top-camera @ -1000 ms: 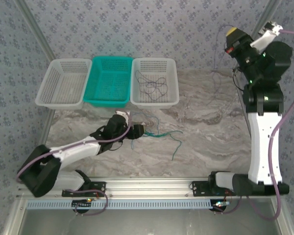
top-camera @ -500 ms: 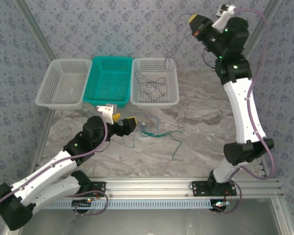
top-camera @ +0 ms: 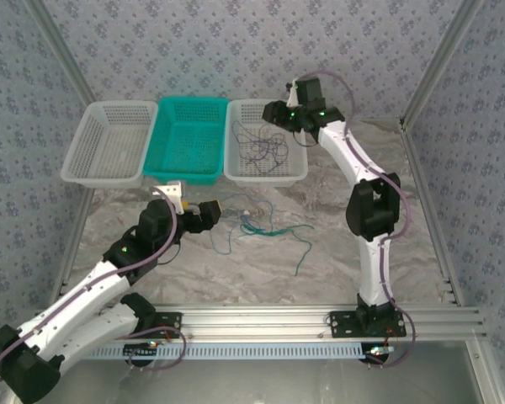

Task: Untangle the cables

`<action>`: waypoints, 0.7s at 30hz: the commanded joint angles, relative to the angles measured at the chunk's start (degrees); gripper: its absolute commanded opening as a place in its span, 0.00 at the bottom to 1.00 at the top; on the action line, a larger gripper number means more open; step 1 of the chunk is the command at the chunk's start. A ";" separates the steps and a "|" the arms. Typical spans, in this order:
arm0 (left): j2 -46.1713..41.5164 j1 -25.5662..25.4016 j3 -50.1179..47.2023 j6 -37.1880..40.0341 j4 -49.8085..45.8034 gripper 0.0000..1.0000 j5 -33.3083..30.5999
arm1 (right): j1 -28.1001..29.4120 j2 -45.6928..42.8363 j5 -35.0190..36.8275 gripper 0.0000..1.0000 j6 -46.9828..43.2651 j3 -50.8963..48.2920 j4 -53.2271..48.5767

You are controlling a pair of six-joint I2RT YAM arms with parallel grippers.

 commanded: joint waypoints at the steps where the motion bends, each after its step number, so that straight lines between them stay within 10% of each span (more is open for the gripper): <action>1: 3.27 2.74 3.24 -4.76 -4.96 0.99 3.25 | 0.91 -4.77 2.13 0.62 -5.12 1.75 -2.19; 10: 16.21 7.40 5.13 -14.33 -5.66 0.98 9.67 | 1.74 -21.19 0.87 0.73 -12.16 -3.41 -2.94; 21: 34.85 0.07 9.75 -22.56 -8.81 0.82 9.48 | 9.88 -58.61 13.65 0.78 -9.26 -50.36 17.39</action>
